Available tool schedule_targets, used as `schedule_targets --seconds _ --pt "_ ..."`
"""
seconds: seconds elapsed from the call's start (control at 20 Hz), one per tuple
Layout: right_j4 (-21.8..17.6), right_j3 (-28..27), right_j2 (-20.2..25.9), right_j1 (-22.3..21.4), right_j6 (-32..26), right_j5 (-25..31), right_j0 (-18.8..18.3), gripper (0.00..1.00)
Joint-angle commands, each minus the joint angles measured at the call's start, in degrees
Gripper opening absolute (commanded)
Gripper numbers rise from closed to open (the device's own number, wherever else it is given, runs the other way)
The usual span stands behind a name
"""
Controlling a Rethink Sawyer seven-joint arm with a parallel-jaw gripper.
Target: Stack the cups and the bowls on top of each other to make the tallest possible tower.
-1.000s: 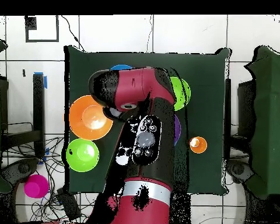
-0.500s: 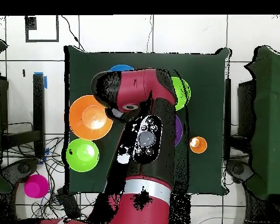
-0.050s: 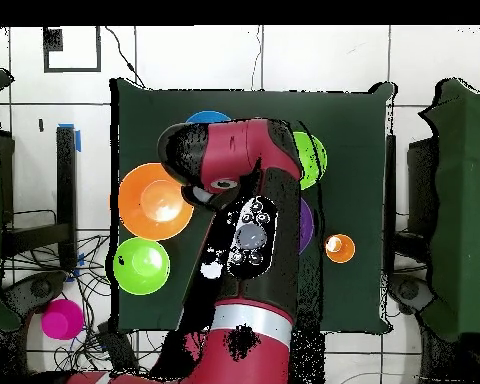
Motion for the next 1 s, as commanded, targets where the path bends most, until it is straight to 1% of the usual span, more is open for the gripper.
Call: schedule_targets --seconds 0.05,0.25,0.45,1.0 --pt "-1.1 -3.2 2.9 1.9 0.5 5.4 1.0 0.00" --pt "-1.1 -4.4 2.9 2.9 1.0 4.9 1.0 0.00" --pt "-1.0 -5.3 3.2 3.5 -0.1 4.5 0.4 0.00" --pt "0.1 -4.3 3.1 3.9 0.3 3.0 0.0 0.00"
